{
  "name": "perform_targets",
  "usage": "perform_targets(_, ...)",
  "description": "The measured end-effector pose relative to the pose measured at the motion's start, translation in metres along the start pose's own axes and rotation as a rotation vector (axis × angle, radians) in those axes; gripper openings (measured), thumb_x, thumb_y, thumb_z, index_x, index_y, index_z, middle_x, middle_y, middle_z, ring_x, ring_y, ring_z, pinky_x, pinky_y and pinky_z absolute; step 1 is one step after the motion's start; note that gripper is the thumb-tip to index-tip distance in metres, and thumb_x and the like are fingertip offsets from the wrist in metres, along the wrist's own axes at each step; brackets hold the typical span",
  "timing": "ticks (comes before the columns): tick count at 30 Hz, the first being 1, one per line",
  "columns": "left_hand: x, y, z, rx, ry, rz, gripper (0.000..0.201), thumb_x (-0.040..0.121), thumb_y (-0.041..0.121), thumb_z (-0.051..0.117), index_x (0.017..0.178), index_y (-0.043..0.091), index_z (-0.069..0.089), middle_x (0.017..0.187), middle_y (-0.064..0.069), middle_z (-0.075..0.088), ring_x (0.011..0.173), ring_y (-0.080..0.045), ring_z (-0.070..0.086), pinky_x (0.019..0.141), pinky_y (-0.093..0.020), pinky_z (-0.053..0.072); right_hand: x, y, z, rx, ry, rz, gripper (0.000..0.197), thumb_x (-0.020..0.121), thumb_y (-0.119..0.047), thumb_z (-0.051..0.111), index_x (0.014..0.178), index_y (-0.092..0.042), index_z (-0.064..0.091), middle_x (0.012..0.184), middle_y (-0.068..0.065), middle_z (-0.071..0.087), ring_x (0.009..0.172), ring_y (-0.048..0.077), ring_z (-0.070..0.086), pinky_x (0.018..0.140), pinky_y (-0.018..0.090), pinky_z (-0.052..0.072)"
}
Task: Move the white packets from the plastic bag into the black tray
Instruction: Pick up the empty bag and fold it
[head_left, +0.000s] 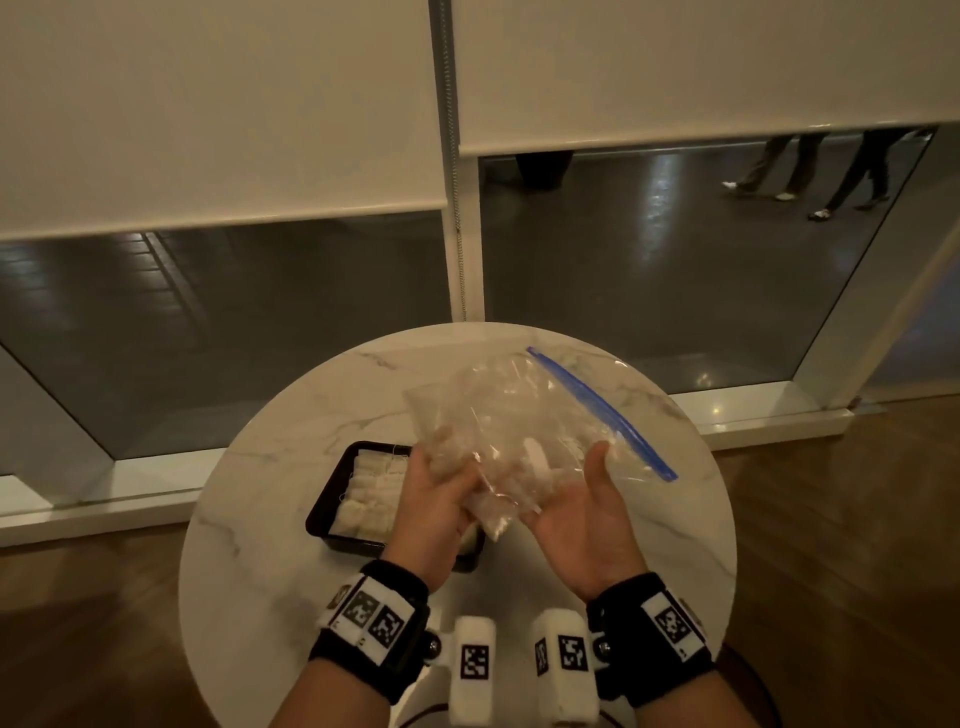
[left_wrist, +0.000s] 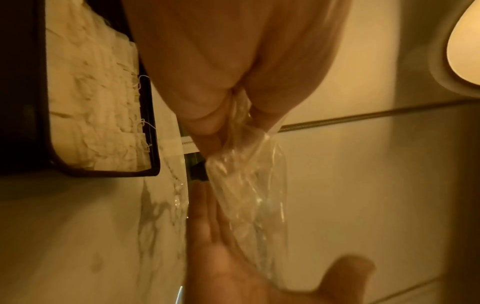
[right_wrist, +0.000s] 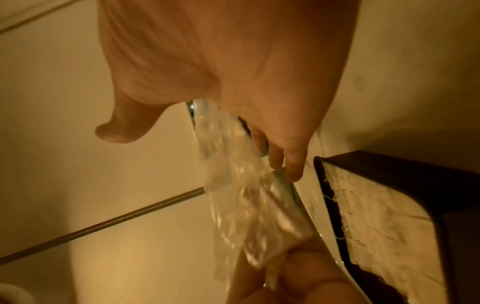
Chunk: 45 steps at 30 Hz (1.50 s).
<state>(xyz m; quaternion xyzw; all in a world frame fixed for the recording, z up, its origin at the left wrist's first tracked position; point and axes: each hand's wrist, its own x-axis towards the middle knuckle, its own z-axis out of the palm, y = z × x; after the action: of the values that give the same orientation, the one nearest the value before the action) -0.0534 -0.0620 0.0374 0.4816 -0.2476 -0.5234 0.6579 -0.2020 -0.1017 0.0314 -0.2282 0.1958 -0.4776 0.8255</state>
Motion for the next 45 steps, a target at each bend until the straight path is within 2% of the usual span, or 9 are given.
perform_targets(3,-0.005,-0.006,-0.004,0.089,-0.026,-0.001,0.074,0.086,-0.014,0.063,0.14,0.035,0.046,0.121,-0.009,0.072,0.11,-0.033,0.07,0.089,-0.054,0.058,0.01,-0.001,0.0,-0.05,0.139,-0.061,0.059,0.096,-0.023,0.063,0.15,-0.024,0.041,0.136,0.019,0.06,0.124,0.039,0.059,0.109,0.065,0.038)
perform_targets(6,-0.011,-0.001,-0.009,0.115,-0.069,-0.016,0.097,0.084,-0.016,0.063,0.145,0.053,0.033,0.125,-0.008,0.07,0.11,-0.034,0.07,0.083,-0.053,0.059,0.009,-0.003,-0.005,-0.161,0.258,-0.209,0.099,0.078,0.006,0.07,0.145,-0.056,0.032,0.137,0.004,0.059,0.113,0.027,0.068,0.098,0.064,0.048)
perform_targets(10,-0.019,0.02,-0.005,0.033,-0.155,-0.077,0.086,0.09,0.004,0.062,0.148,0.058,0.028,0.13,-0.008,0.068,0.111,-0.035,0.069,0.088,-0.057,0.056,0.002,0.003,-0.01,-0.802,0.071,-0.478,0.053,0.095,-0.004,0.064,0.136,-0.037,0.056,0.133,-0.008,0.063,0.123,0.016,0.061,0.104,0.055,0.048)
perform_targets(13,-0.026,0.043,-0.001,0.0,-0.27,-0.142,0.049,0.099,0.046,0.051,0.145,0.031,0.05,0.135,-0.013,0.065,0.114,-0.036,0.067,0.09,-0.053,0.054,-0.001,0.011,-0.012,-1.267,-0.148,-0.575,0.057,0.097,-0.014,0.059,0.133,-0.057,0.052,0.146,-0.022,0.049,0.14,0.0,0.04,0.119,0.037,0.034)
perform_targets(16,-0.024,0.053,0.001,0.128,-0.27,-0.152,0.074,0.089,0.059,0.062,0.153,0.03,0.036,0.135,-0.004,0.066,0.119,-0.029,0.066,0.094,-0.05,0.056,-0.003,0.012,-0.002,-1.493,-0.315,-0.568,0.048,0.096,-0.037,0.049,0.135,-0.065,0.043,0.15,-0.028,0.039,0.146,0.001,0.03,0.121,0.037,0.029)
perform_targets(21,-0.022,0.045,-0.001,0.18,-0.143,-0.096,0.077,0.093,0.004,0.066,0.151,0.041,0.031,0.12,-0.006,0.072,0.103,-0.024,0.074,0.085,-0.041,0.06,-0.011,0.008,0.019,-1.452,-0.447,-0.566,0.061,0.08,0.0,0.052,0.133,-0.028,0.063,0.138,-0.028,0.053,0.135,-0.004,0.044,0.115,0.027,0.038)
perform_targets(31,-0.034,0.059,-0.01,-0.051,-0.155,-0.158,0.061,0.094,-0.009,0.052,0.139,0.032,0.055,0.125,-0.017,0.069,0.097,-0.033,0.074,0.065,-0.039,0.06,-0.033,-0.03,0.013,-0.97,-0.268,-0.225,0.089,0.068,-0.011,0.058,0.143,-0.055,0.037,0.152,-0.011,0.036,0.132,0.013,0.049,0.109,0.048,0.046)
perform_targets(37,-0.042,0.06,-0.002,0.016,-0.27,-0.218,0.056,0.094,-0.009,0.047,0.132,0.03,0.059,0.119,-0.02,0.071,0.1,-0.035,0.071,0.077,-0.044,0.059,-0.033,-0.026,0.02,-1.087,-0.343,-0.157,0.088,0.084,-0.029,0.076,0.147,-0.06,0.022,0.146,-0.012,0.047,0.122,0.008,0.059,0.1,0.033,0.051)
perform_targets(45,-0.053,0.055,0.004,0.353,-0.235,-0.204,0.033,0.087,0.036,0.068,0.119,0.027,0.066,0.085,-0.006,0.079,0.091,-0.028,0.071,0.084,-0.046,0.057,-0.019,-0.008,0.021,-0.998,-0.253,-0.232,0.038,0.09,-0.011,0.071,0.125,-0.022,0.063,0.122,-0.001,0.068,0.118,0.019,0.063,0.102,0.043,0.051)
